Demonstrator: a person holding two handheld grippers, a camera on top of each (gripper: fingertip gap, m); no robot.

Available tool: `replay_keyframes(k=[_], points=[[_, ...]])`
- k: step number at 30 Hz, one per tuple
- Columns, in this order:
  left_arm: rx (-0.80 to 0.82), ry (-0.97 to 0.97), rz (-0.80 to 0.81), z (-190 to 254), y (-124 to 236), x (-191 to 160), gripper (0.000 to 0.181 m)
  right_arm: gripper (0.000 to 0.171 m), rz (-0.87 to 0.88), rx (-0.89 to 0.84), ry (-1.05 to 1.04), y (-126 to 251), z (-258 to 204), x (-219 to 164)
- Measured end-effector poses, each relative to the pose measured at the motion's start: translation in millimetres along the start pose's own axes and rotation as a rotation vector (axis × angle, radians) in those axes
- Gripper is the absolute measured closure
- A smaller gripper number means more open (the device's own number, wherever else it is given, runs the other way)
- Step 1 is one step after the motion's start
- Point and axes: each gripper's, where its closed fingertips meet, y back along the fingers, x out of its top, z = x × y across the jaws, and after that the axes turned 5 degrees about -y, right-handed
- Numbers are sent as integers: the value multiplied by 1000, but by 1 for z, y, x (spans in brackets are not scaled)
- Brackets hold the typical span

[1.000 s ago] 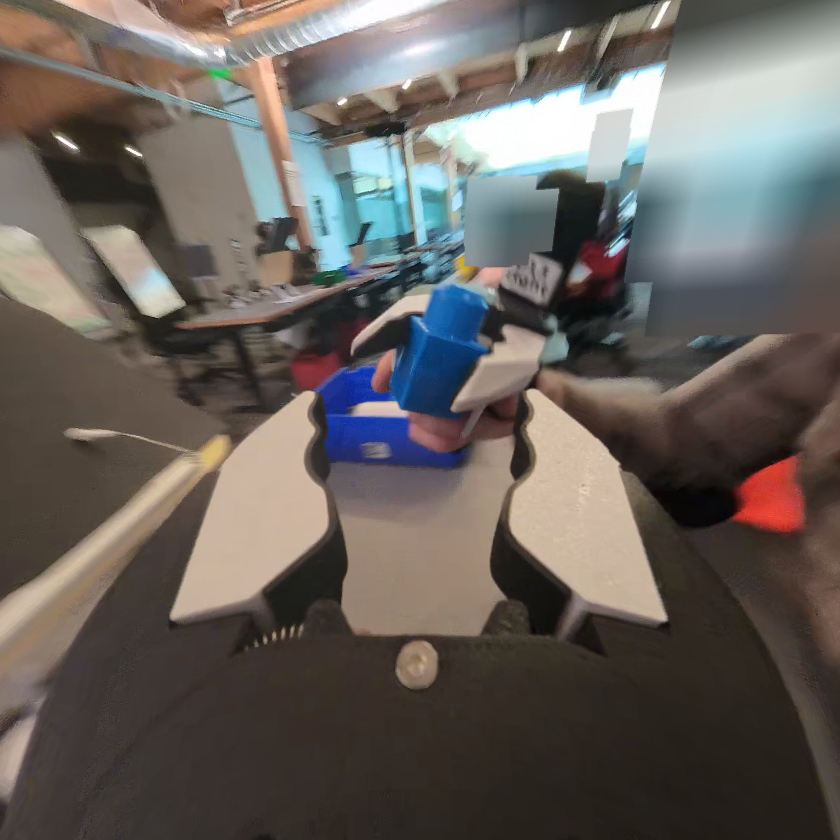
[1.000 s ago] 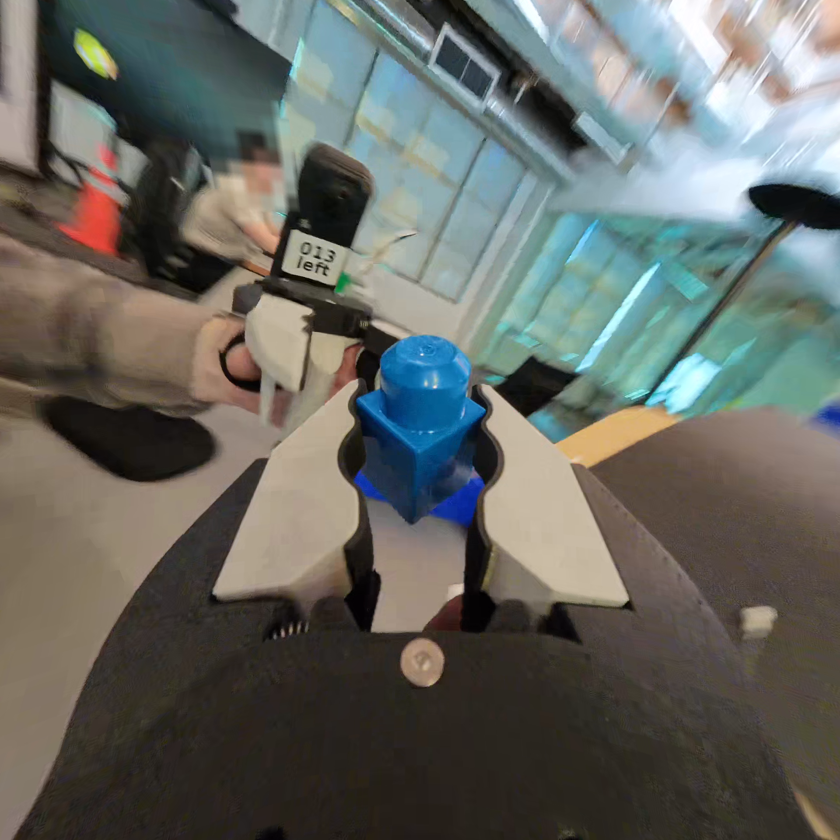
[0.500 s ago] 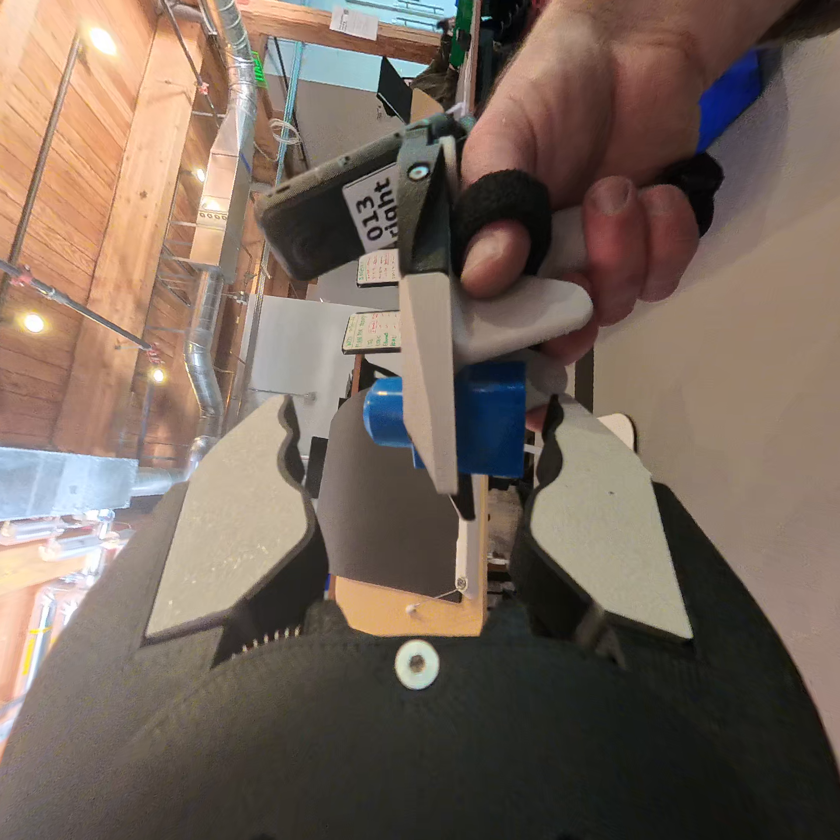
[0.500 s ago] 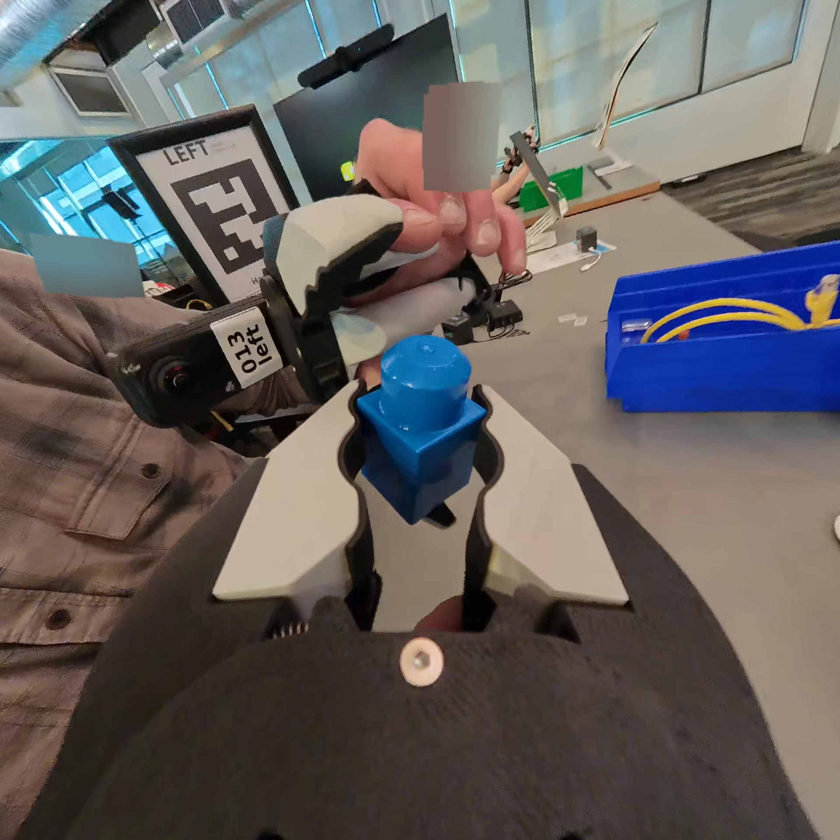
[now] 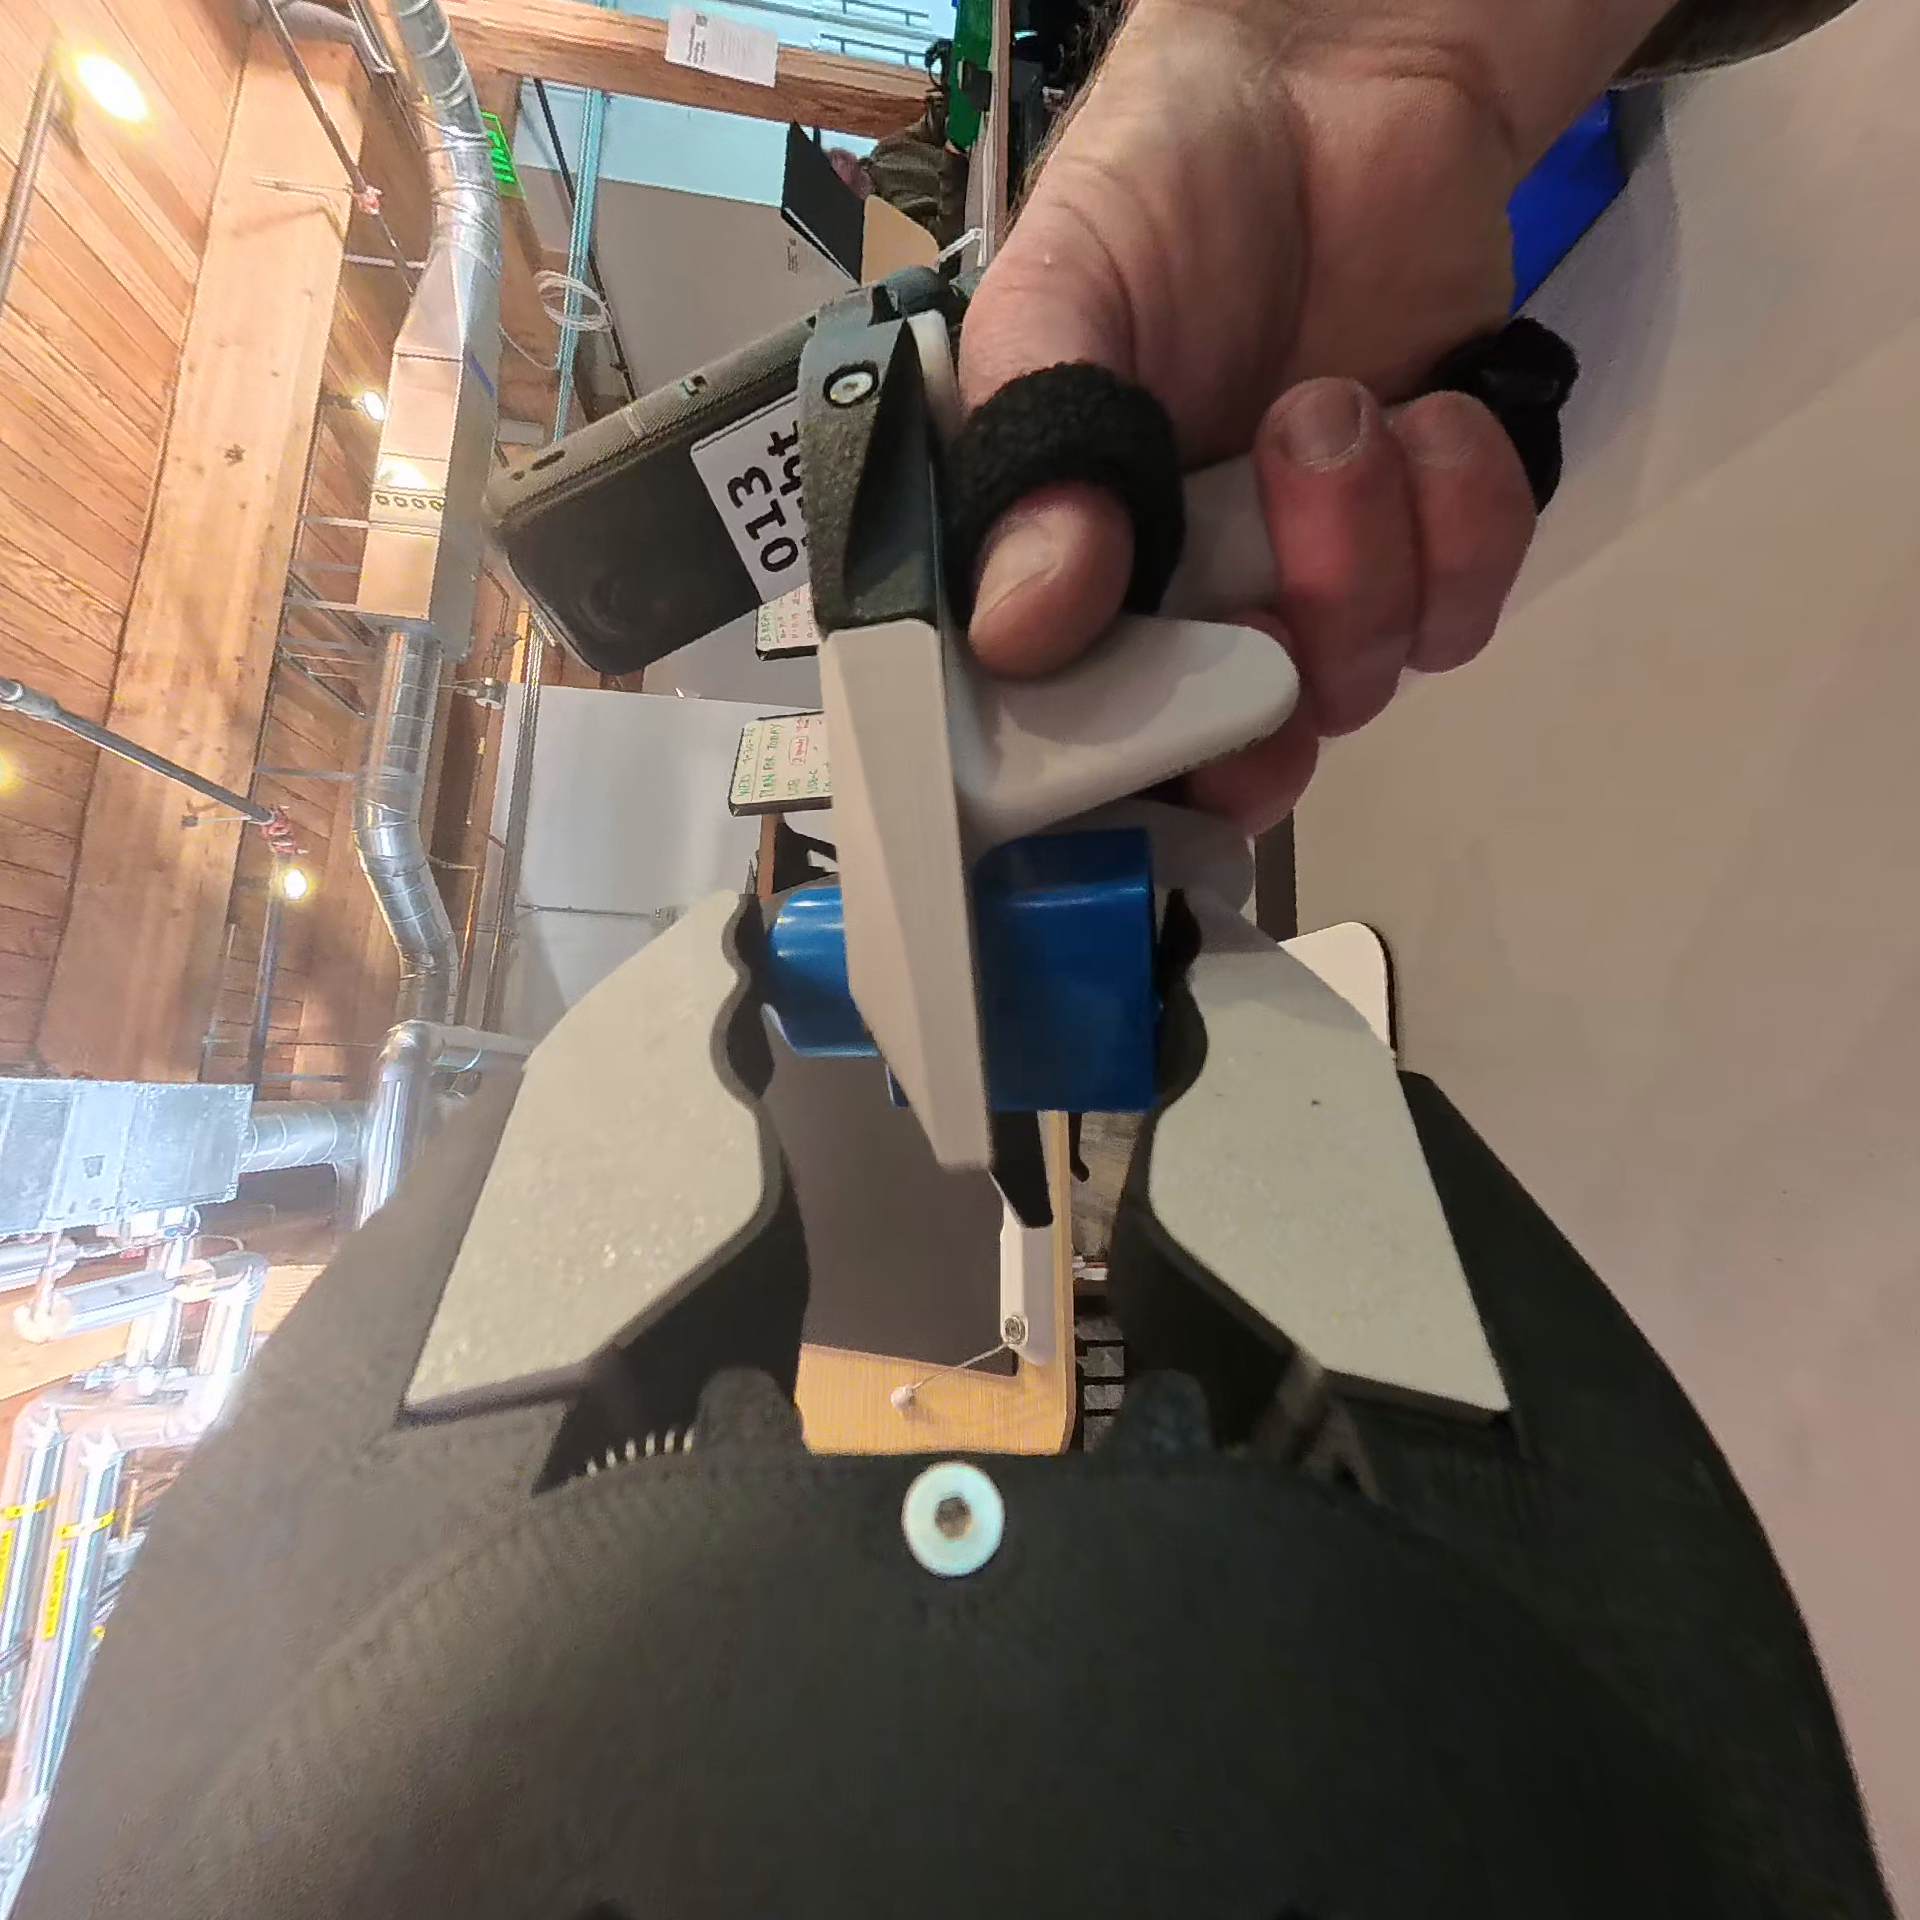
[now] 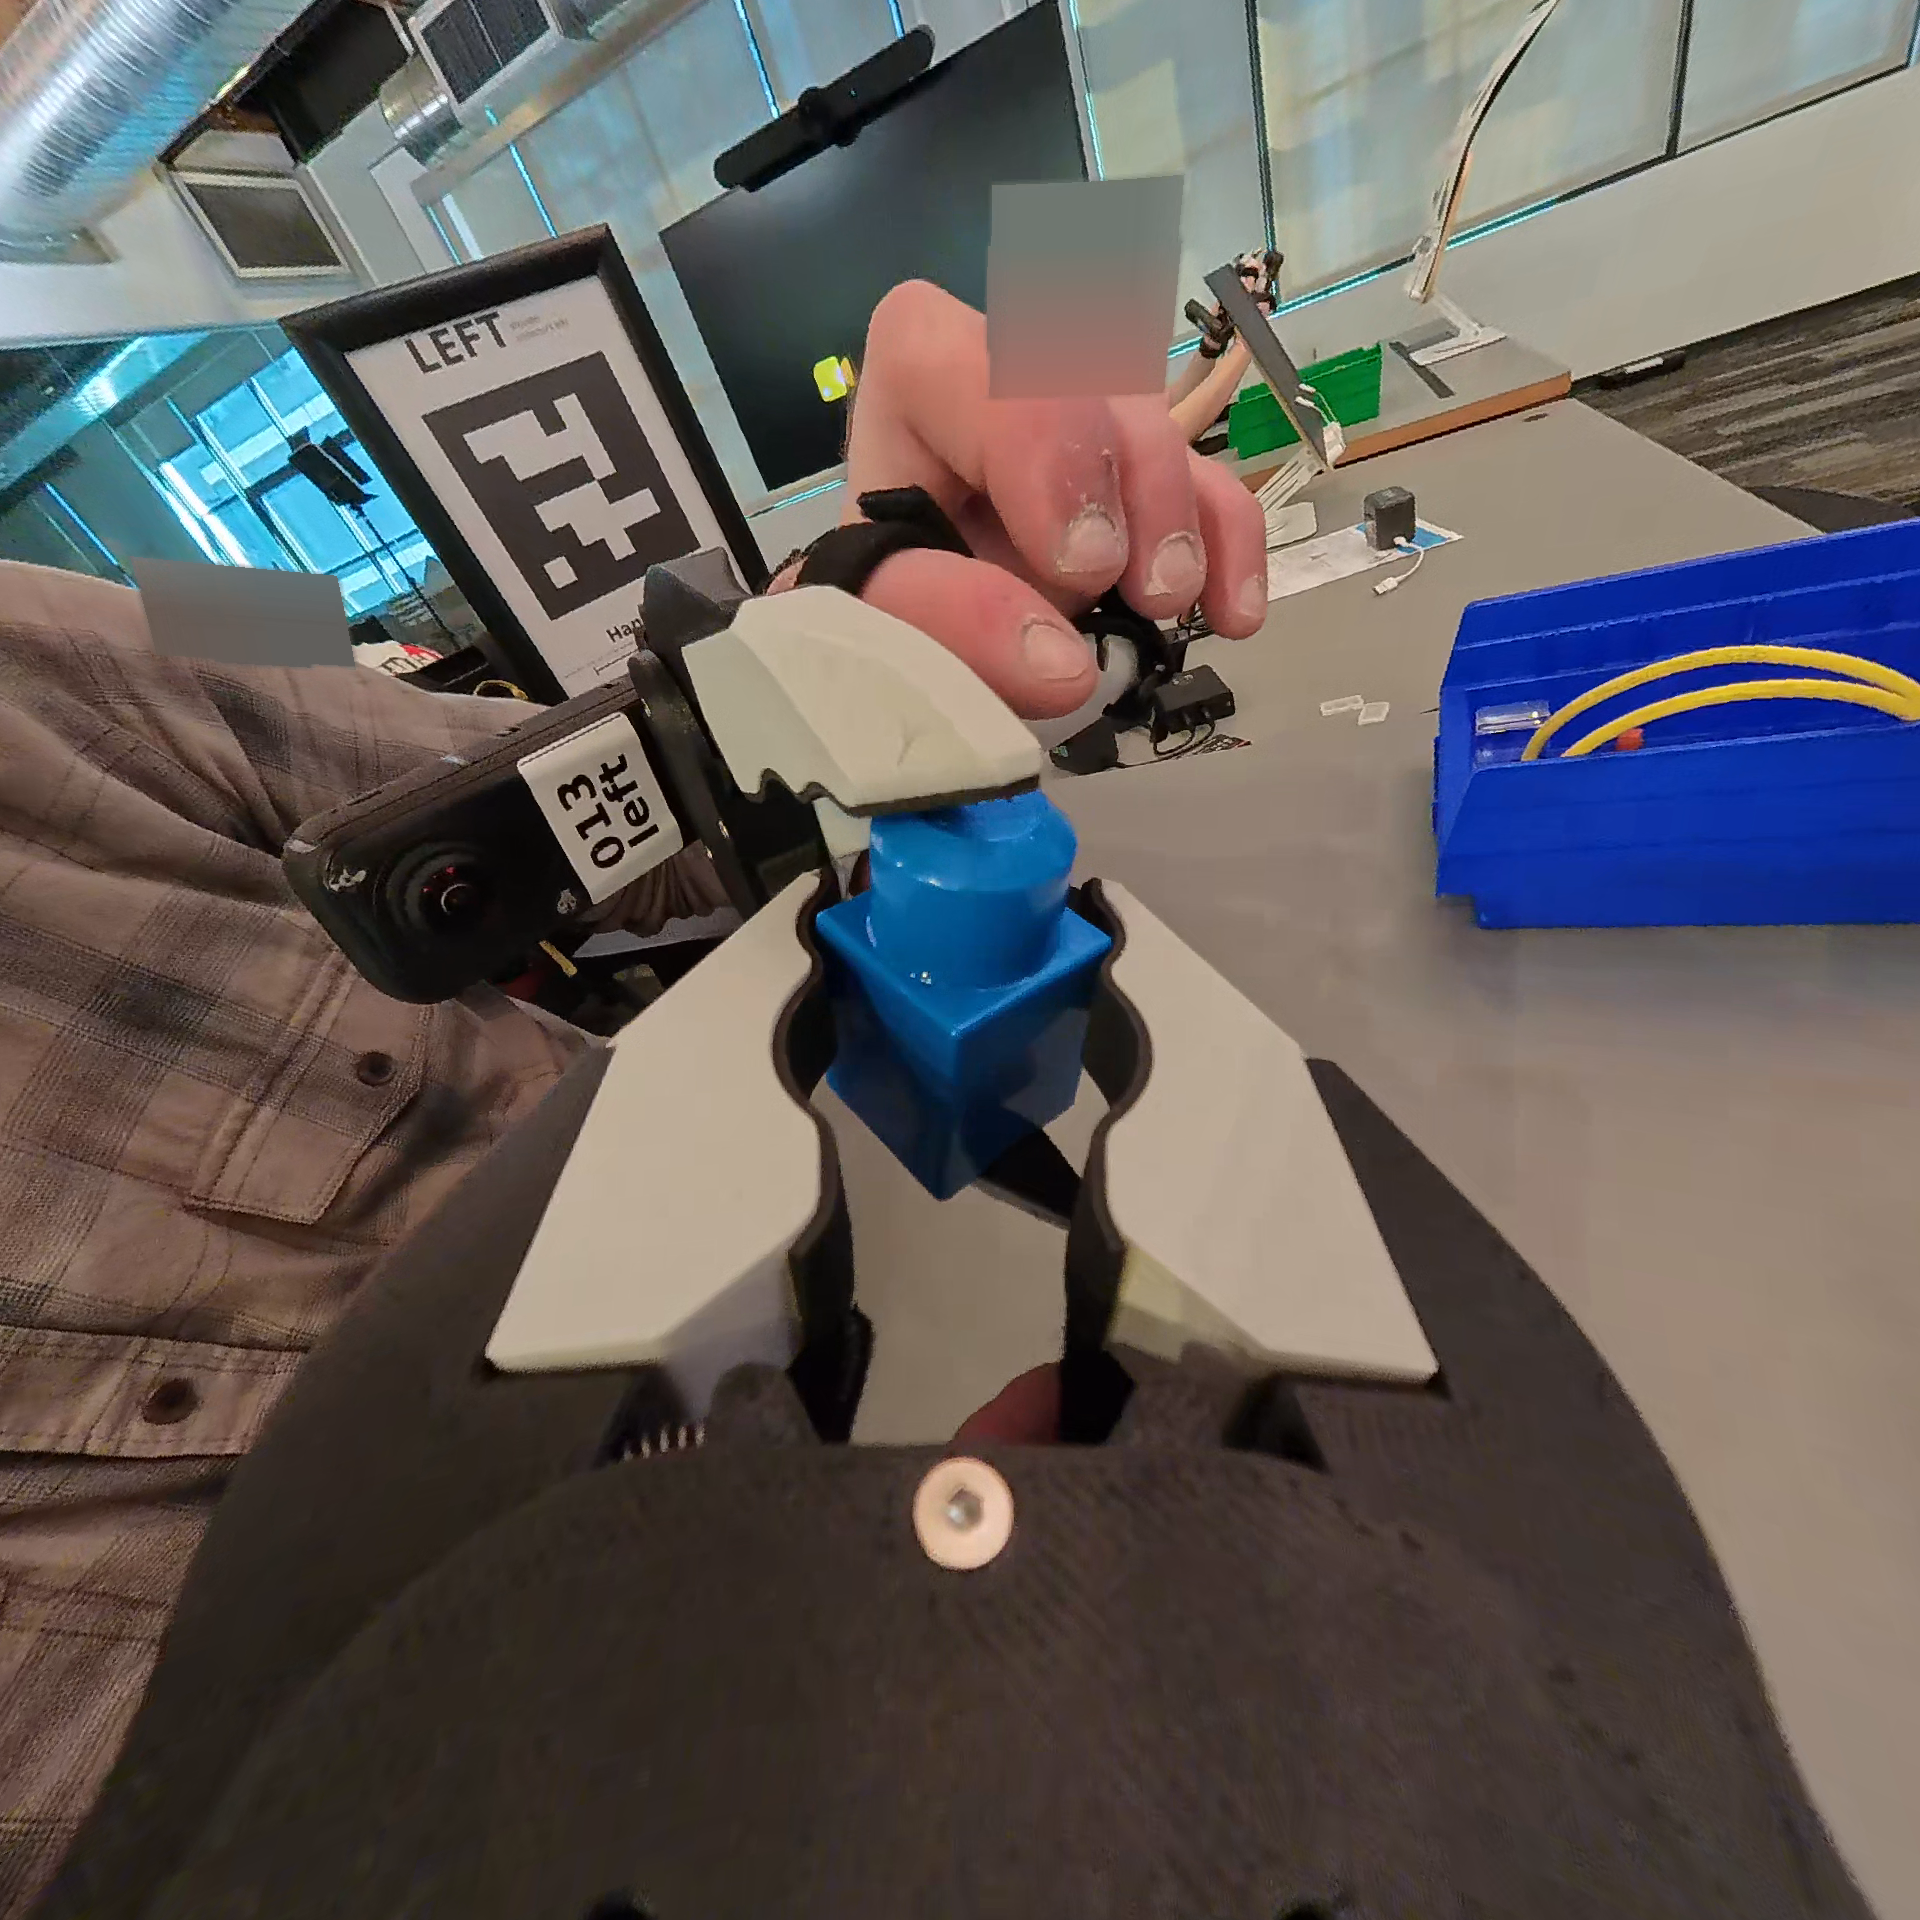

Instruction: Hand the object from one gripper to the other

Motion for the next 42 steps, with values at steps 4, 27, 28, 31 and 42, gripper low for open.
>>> replay_keyframes(k=[4,27,28,31,42], points=[[25,1,-24,-4,1,-4,110,123,19,-26,34,0,2,4],[-194,923,-89,-32,14,-49,110,116,16,-546,908,47,2,49],[-207,950,-79,-32,15,-49,111,118,0,-567,941,47,3,48],[-240,1012,-55,-32,15,-46,110,120,19,-580,1008,49,-2,52],[-295,1262,-68,-23,6,-51,110,136,5,-731,1021,49,3,62]])
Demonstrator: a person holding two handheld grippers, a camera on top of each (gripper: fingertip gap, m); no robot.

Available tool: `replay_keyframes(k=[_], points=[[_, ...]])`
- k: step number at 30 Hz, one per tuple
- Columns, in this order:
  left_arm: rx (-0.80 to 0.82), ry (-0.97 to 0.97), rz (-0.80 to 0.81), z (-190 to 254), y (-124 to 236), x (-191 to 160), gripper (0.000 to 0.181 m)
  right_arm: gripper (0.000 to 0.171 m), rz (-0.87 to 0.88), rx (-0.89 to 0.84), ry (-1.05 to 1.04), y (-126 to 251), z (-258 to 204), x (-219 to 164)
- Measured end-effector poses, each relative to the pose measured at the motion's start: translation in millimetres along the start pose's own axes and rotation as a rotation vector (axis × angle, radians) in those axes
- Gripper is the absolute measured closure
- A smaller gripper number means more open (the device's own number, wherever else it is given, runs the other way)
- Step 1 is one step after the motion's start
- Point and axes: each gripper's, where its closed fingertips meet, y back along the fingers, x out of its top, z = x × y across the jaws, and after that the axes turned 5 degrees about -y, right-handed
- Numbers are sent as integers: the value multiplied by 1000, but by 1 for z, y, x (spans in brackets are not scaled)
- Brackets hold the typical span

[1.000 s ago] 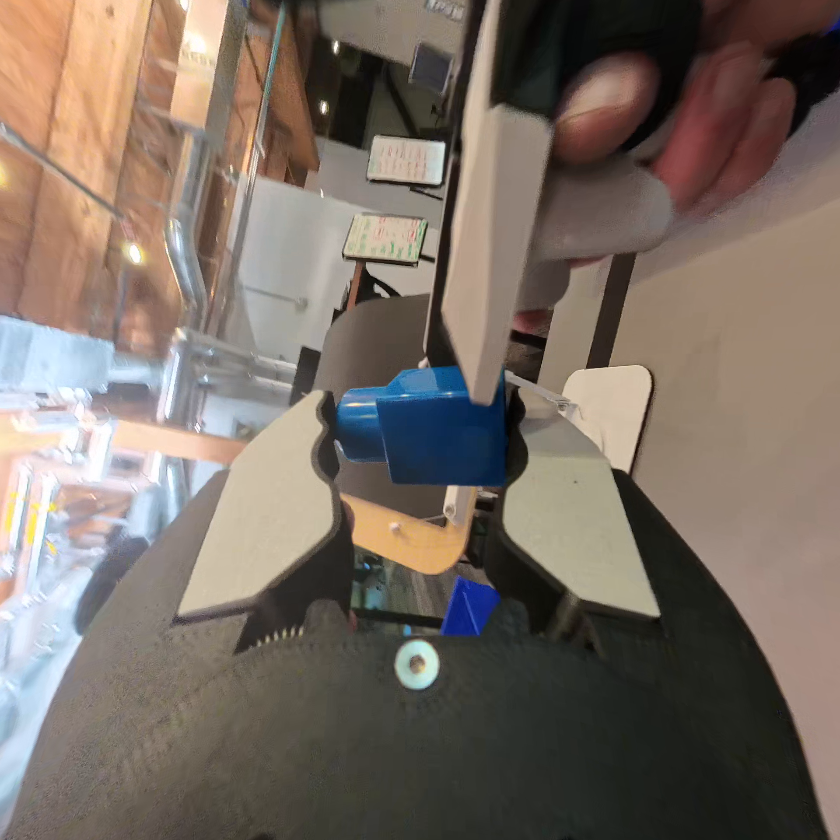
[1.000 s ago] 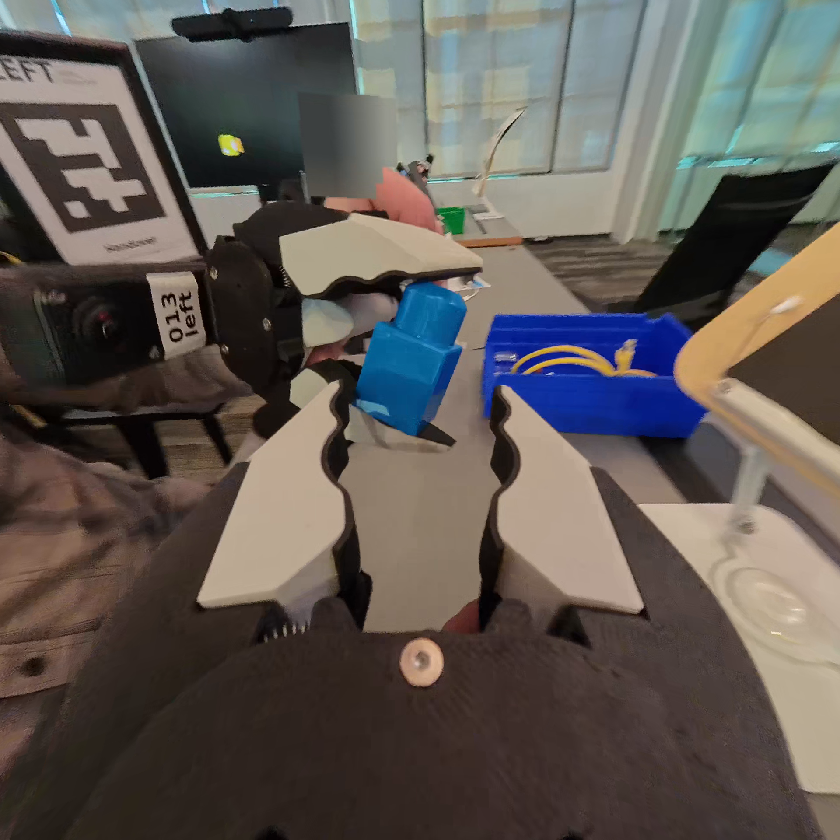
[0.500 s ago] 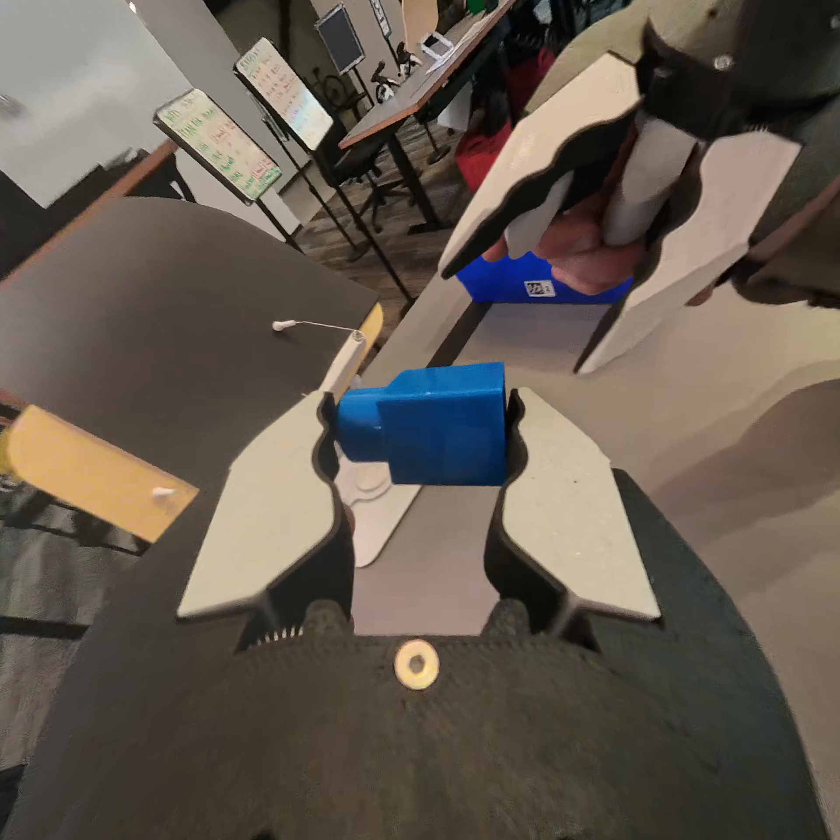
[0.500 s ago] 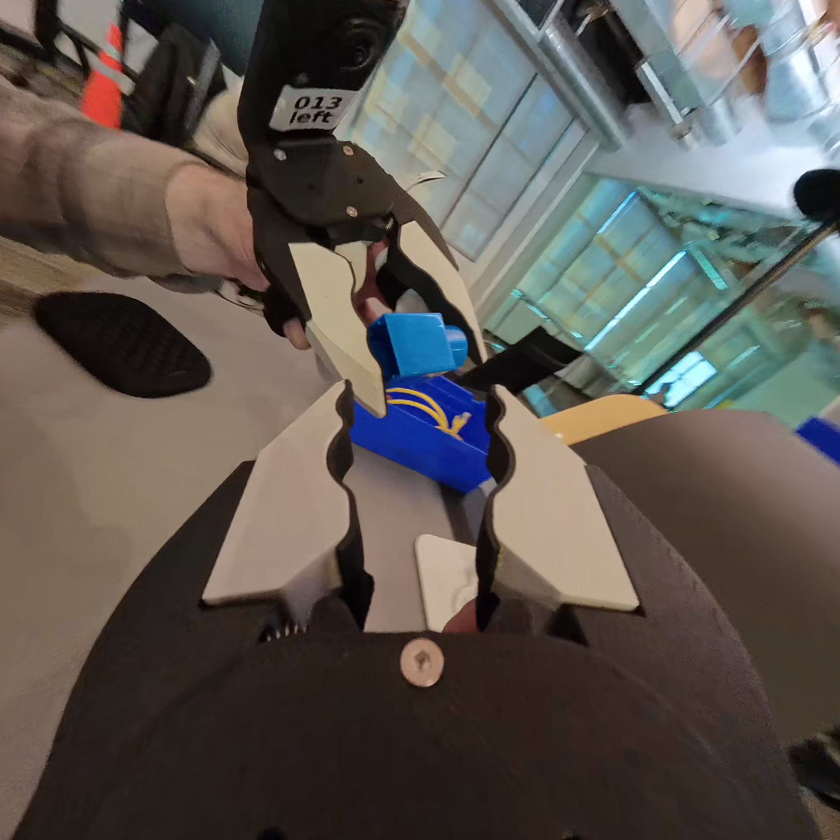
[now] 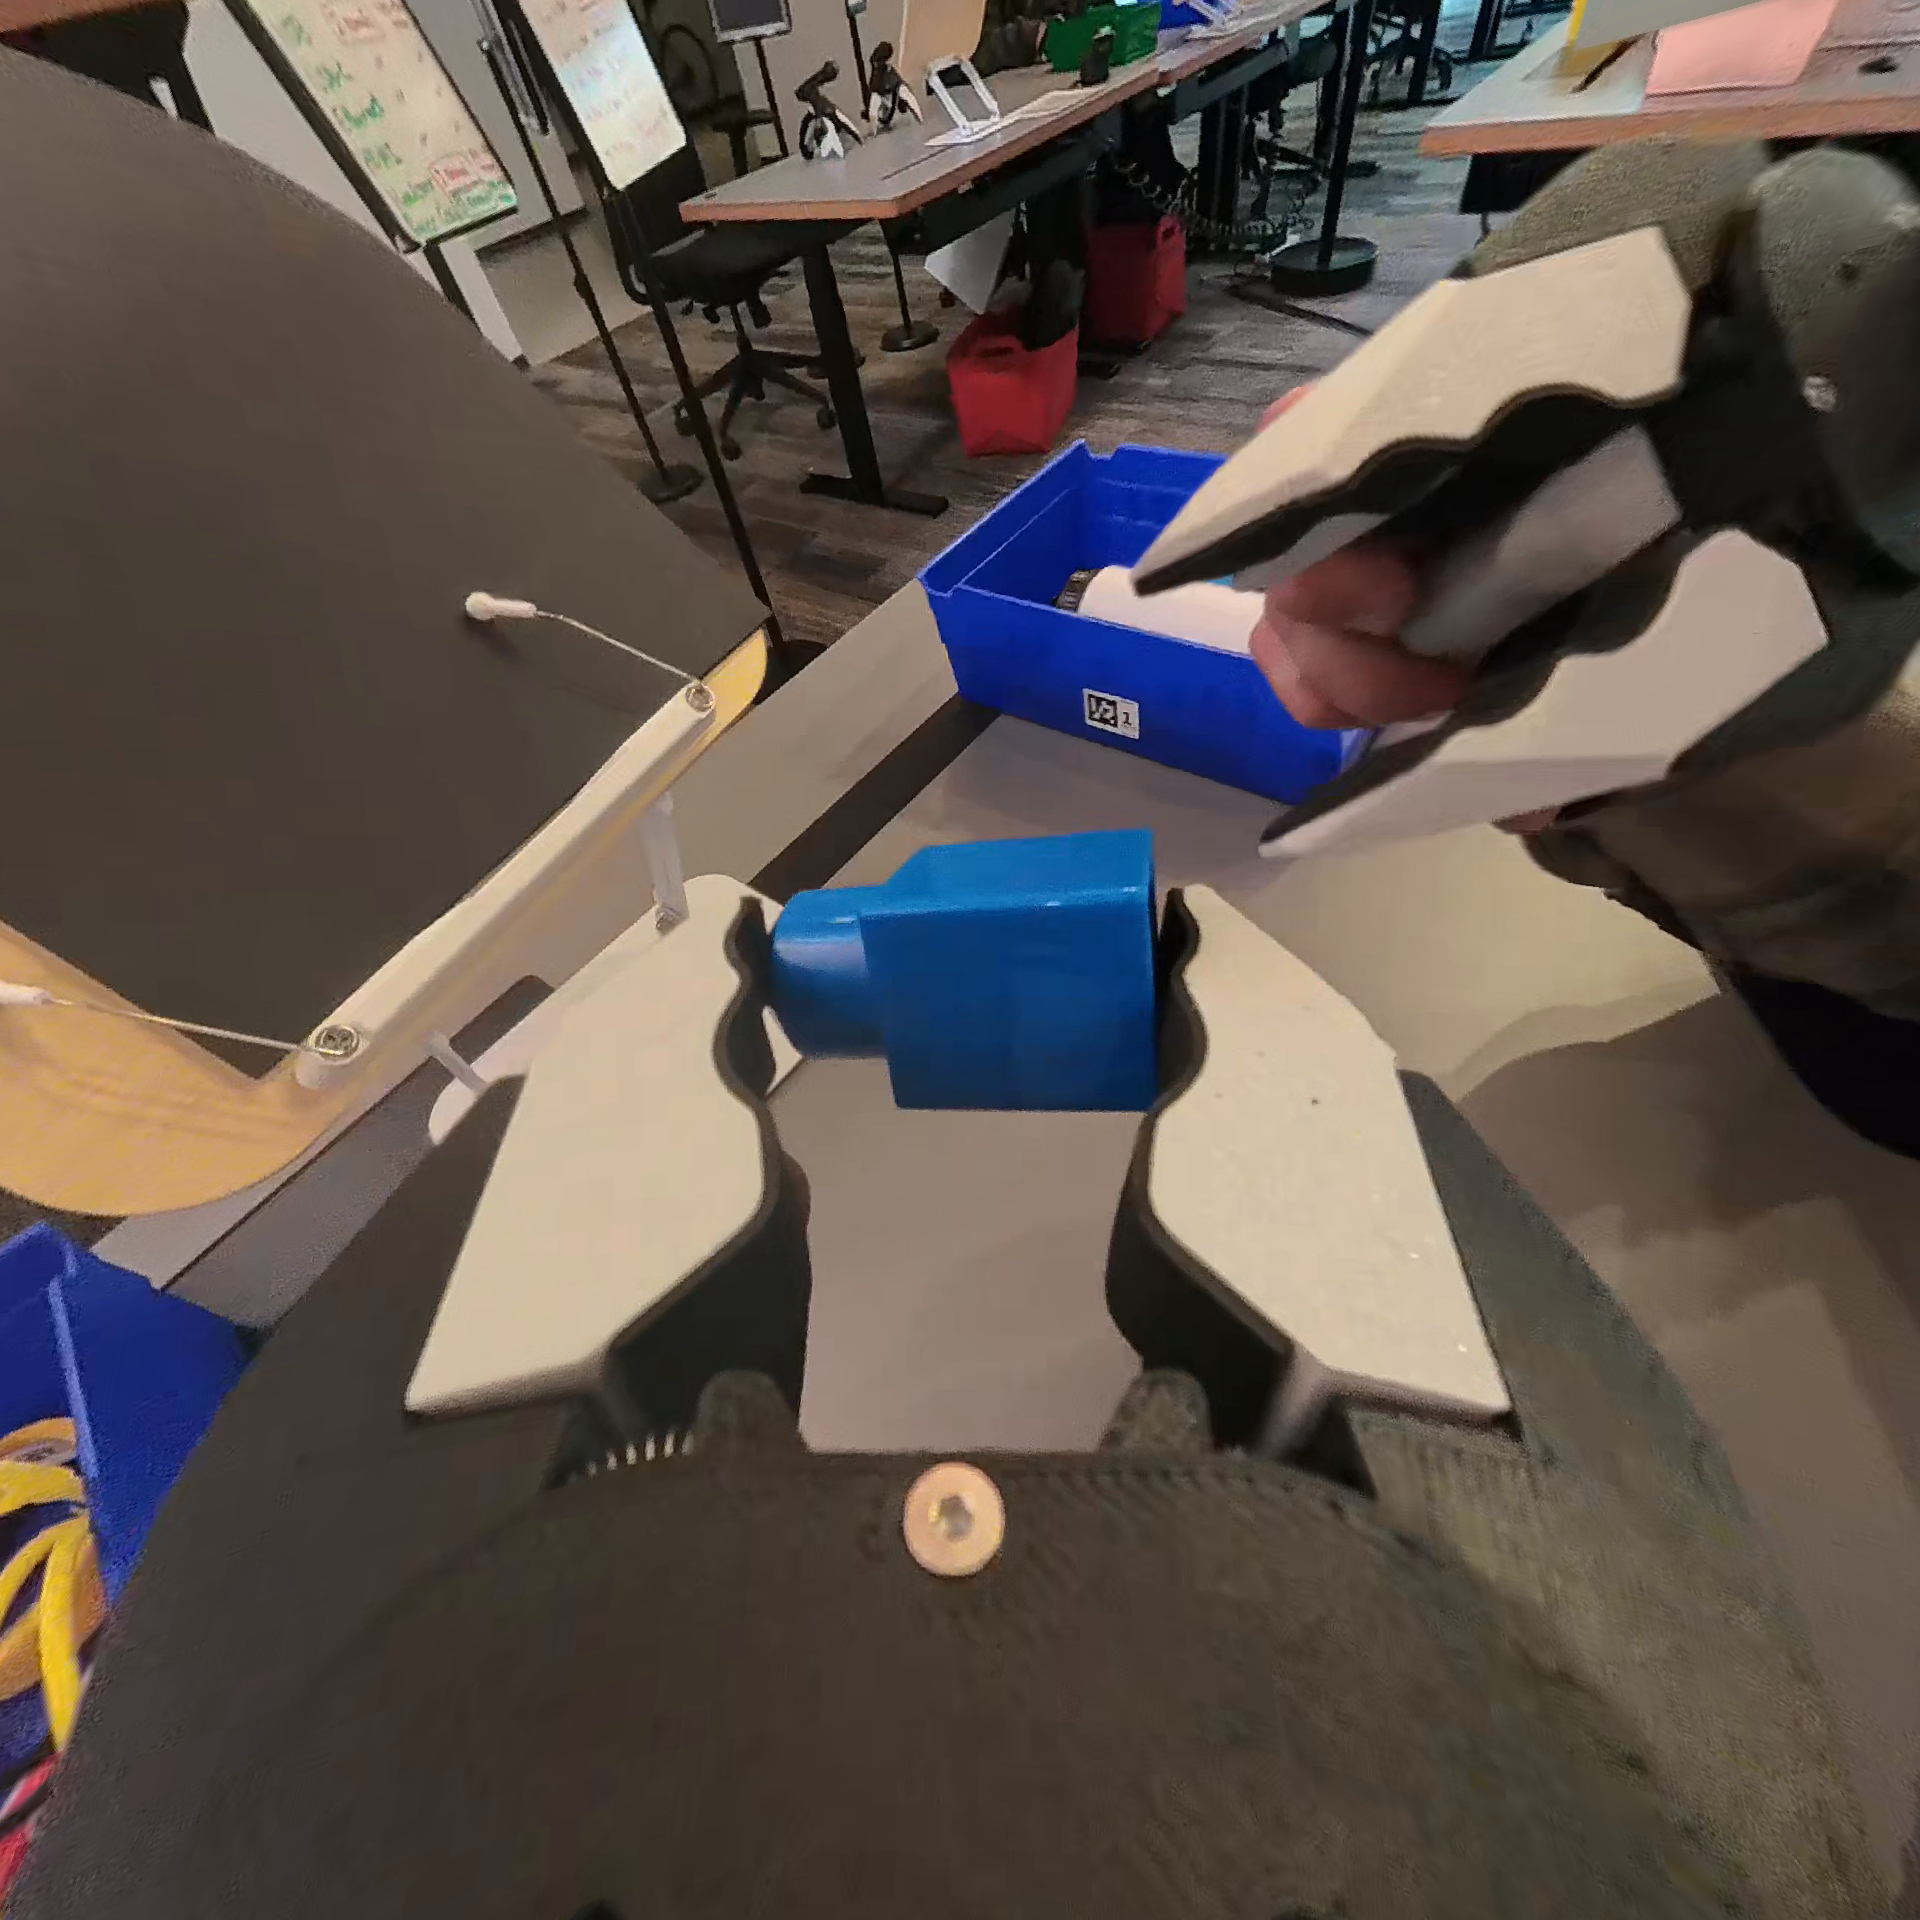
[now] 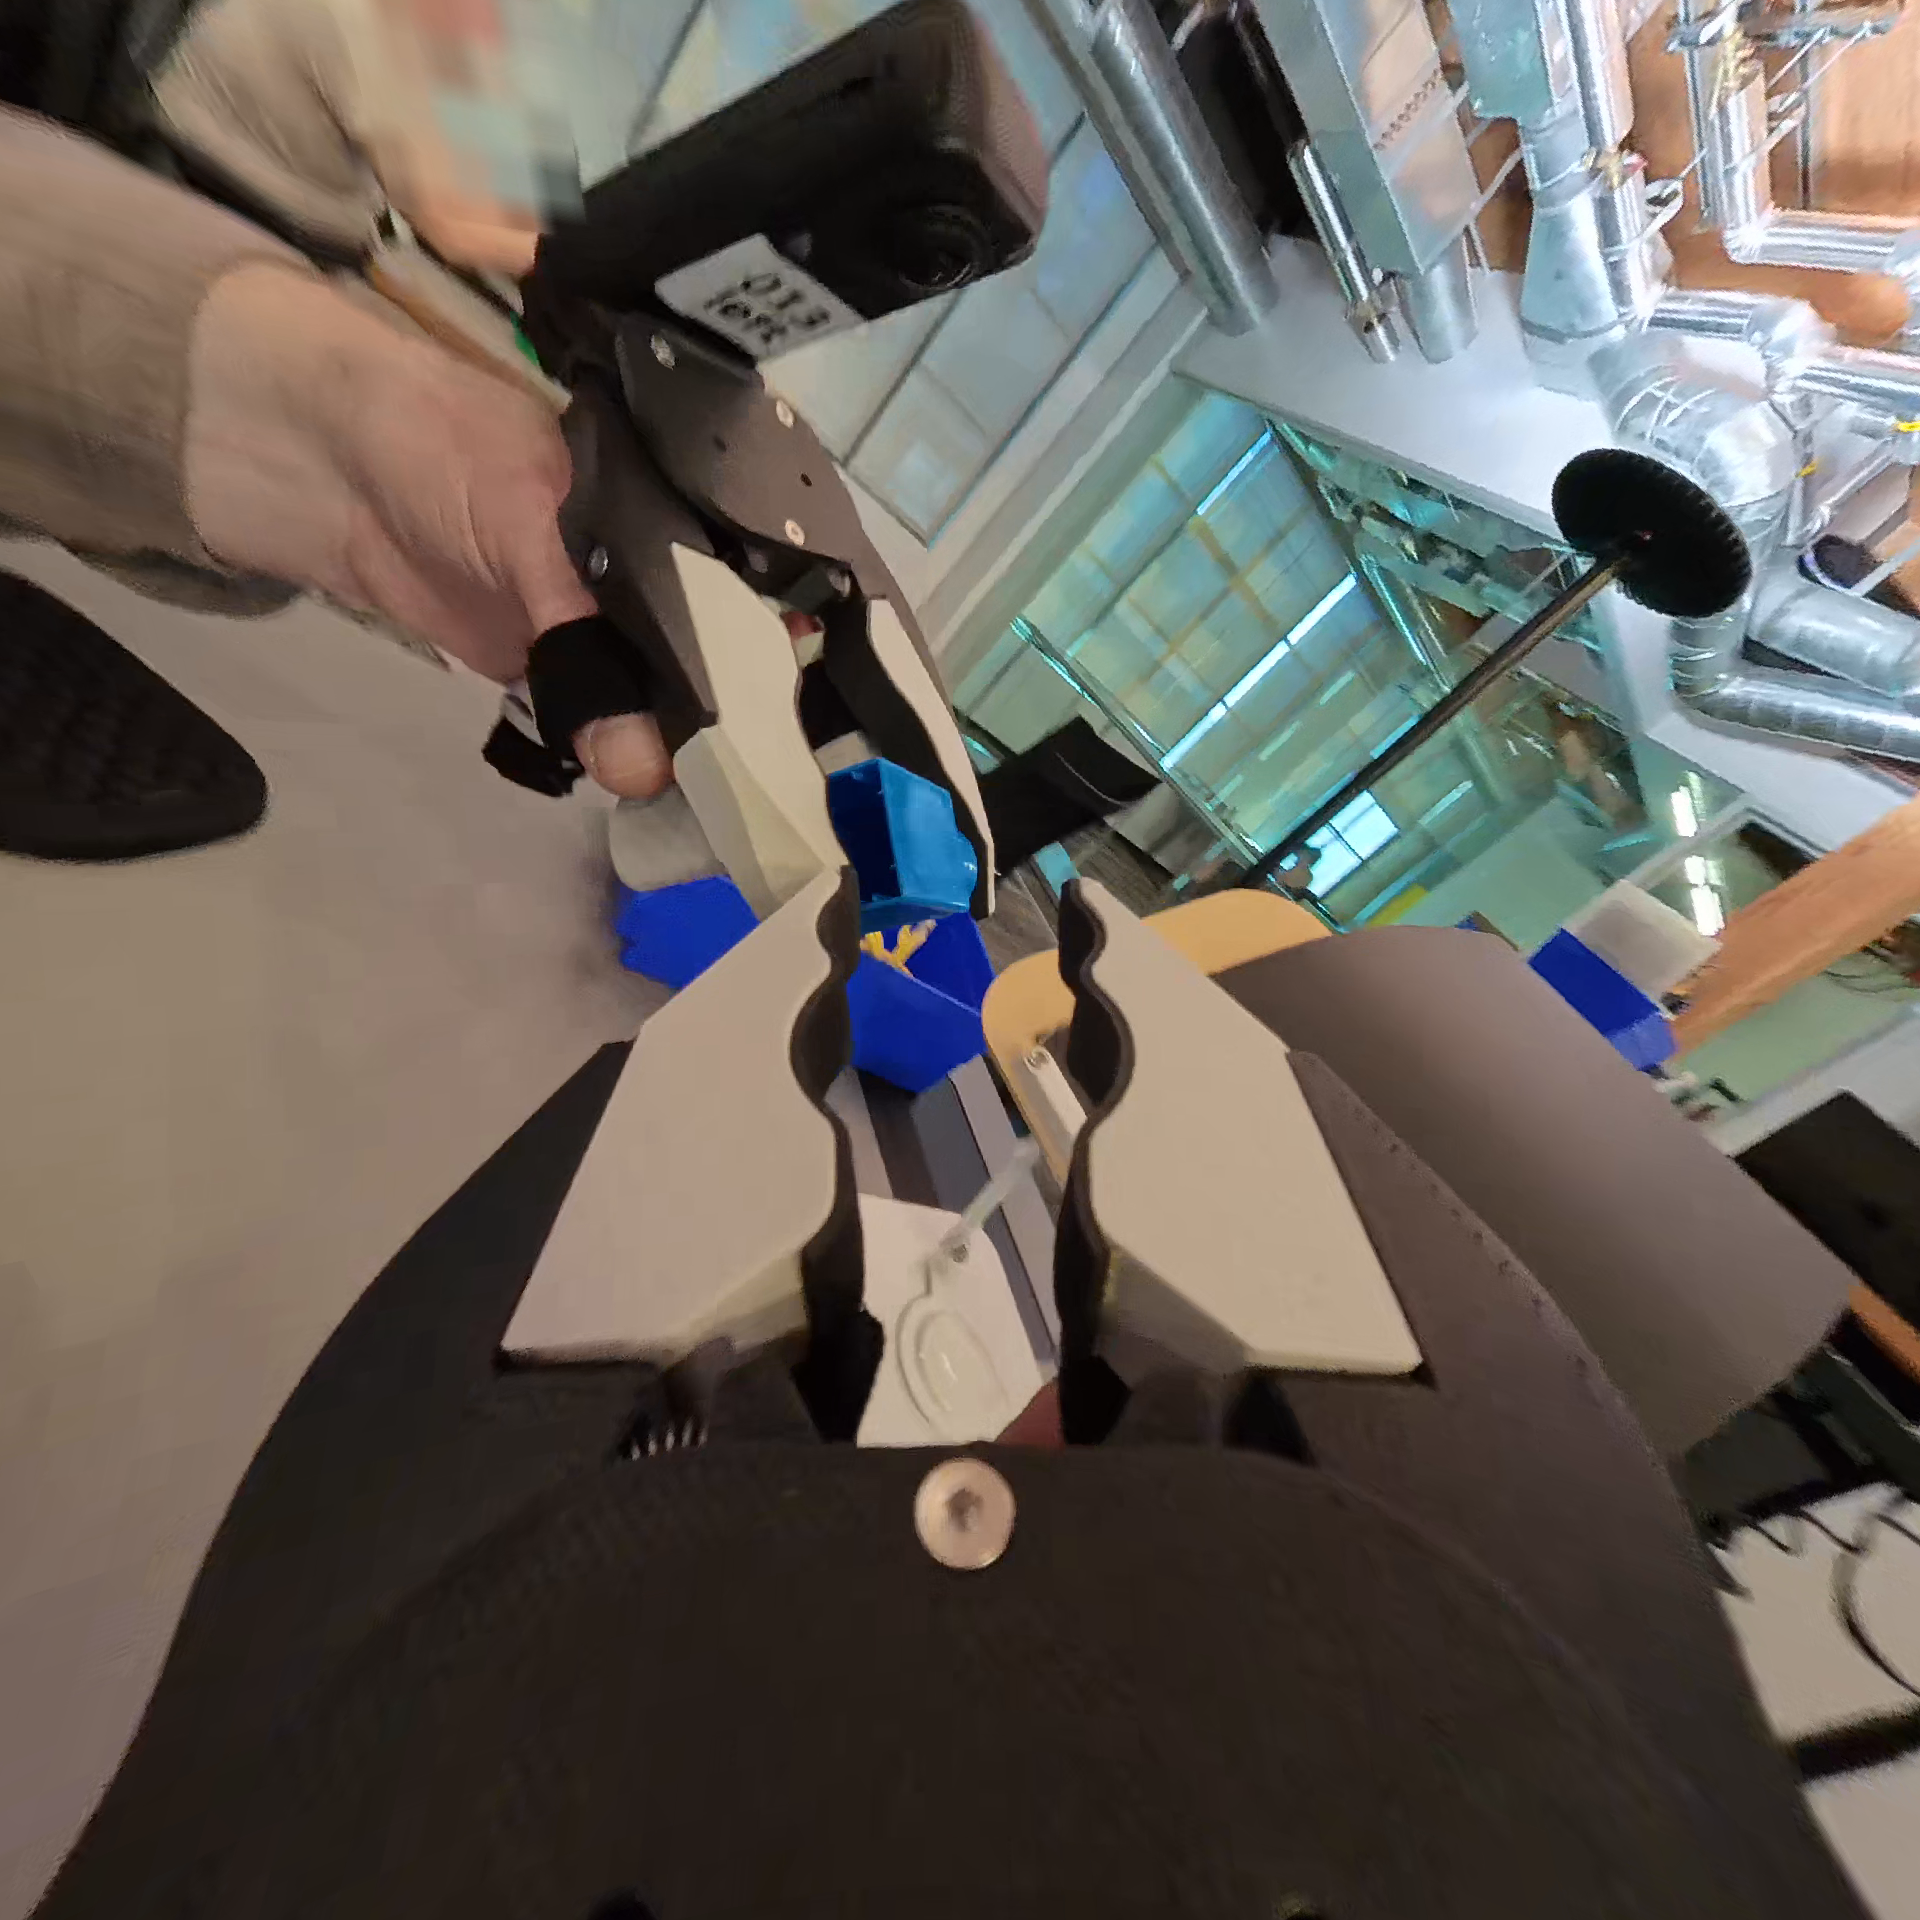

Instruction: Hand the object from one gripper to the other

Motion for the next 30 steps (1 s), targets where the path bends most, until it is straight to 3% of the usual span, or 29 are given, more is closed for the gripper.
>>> replay_keyframes(k=[12,19,23,26,30], points=[[103,-144,-72,2,-13,-8,110,169,-146,-74,177,-18,-14,-16],[115,-166,-58,0,-15,-3,110,171,-145,-143,251,-17,-9,-13],[99,-247,-32,8,-13,6,104,171,-114,-121,183,-14,-6,-9],[128,-416,-61,12,-10,7,92,171,-83,-61,44,-9,-2,-6],[174,-680,-50,22,-5,8,92,171,-64,97,-235,4,5,-8]])
